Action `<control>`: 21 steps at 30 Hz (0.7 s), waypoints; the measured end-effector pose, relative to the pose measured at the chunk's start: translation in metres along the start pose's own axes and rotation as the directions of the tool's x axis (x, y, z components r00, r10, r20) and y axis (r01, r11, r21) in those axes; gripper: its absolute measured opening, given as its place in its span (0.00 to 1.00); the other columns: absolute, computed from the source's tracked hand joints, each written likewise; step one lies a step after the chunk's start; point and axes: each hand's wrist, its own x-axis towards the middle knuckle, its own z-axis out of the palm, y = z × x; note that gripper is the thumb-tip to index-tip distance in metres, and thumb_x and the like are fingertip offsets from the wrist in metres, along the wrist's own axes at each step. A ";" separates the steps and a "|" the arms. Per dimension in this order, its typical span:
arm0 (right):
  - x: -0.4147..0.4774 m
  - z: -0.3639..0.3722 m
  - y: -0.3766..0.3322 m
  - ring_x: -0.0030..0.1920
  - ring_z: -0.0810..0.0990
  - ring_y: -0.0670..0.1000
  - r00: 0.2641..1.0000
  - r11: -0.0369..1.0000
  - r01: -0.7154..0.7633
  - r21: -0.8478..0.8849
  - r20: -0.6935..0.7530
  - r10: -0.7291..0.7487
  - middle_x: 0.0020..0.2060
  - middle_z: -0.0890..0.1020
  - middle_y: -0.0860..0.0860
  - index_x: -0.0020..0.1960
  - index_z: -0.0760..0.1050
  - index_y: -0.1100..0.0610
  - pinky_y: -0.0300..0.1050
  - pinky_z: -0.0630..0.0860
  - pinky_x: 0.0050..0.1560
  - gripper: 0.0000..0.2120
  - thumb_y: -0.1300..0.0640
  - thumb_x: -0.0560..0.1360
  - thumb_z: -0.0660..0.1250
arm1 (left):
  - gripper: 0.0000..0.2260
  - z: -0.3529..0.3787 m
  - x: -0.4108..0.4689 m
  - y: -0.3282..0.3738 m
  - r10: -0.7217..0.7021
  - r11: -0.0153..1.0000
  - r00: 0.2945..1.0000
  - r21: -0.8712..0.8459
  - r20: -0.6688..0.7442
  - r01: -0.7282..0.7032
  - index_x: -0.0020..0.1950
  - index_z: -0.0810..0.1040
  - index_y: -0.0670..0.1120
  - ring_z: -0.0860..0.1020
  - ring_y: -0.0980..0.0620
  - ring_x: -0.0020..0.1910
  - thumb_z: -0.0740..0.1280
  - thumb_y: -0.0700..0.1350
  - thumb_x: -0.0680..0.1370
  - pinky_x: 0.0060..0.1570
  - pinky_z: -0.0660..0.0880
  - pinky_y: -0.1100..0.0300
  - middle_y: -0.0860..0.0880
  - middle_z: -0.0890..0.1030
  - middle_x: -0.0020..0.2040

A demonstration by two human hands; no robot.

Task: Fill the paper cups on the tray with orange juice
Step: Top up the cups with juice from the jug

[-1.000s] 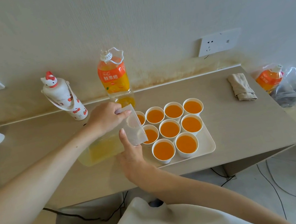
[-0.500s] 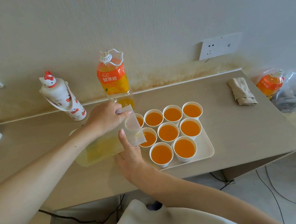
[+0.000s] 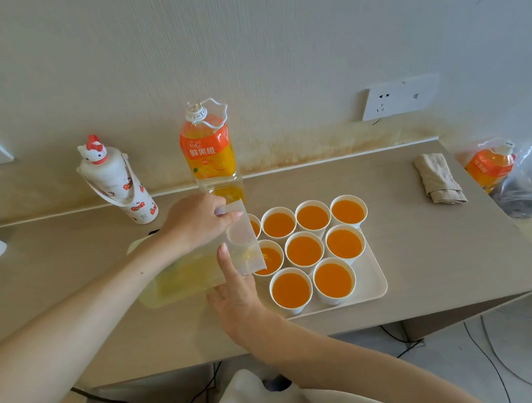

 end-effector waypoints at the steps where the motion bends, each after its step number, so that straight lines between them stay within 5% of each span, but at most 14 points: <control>1: -0.001 0.001 -0.001 0.63 0.76 0.52 1.000 1.000 0.001 0.005 0.002 -0.001 0.62 0.79 0.47 0.71 0.65 0.44 0.48 0.74 0.56 0.40 0.38 0.62 0.75 | 0.23 0.000 0.000 0.000 0.001 1.000 1.000 0.002 -0.003 -0.001 0.31 0.60 0.46 0.64 0.52 0.28 0.65 0.55 0.78 0.30 0.58 0.59 0.50 0.65 0.27; 7: 0.002 0.000 -0.001 0.67 0.72 0.53 1.000 1.000 0.007 0.003 0.010 -0.007 0.65 0.77 0.48 0.72 0.63 0.43 0.53 0.69 0.66 0.46 0.36 0.58 0.77 | 0.22 0.001 0.003 0.000 0.004 1.000 1.000 0.020 -0.003 -0.004 0.31 0.60 0.47 0.64 0.53 0.28 0.65 0.55 0.78 0.30 0.59 0.59 0.51 0.66 0.28; 21: -0.008 0.003 -0.006 0.67 0.71 0.51 1.000 0.999 -0.003 -0.051 0.027 0.004 0.66 0.75 0.47 0.73 0.62 0.43 0.48 0.68 0.63 0.33 0.42 0.72 0.71 | 0.23 0.000 0.004 -0.004 0.003 1.000 1.000 0.023 0.005 -0.003 0.30 0.59 0.47 0.64 0.52 0.28 0.65 0.56 0.78 0.30 0.59 0.58 0.51 0.64 0.28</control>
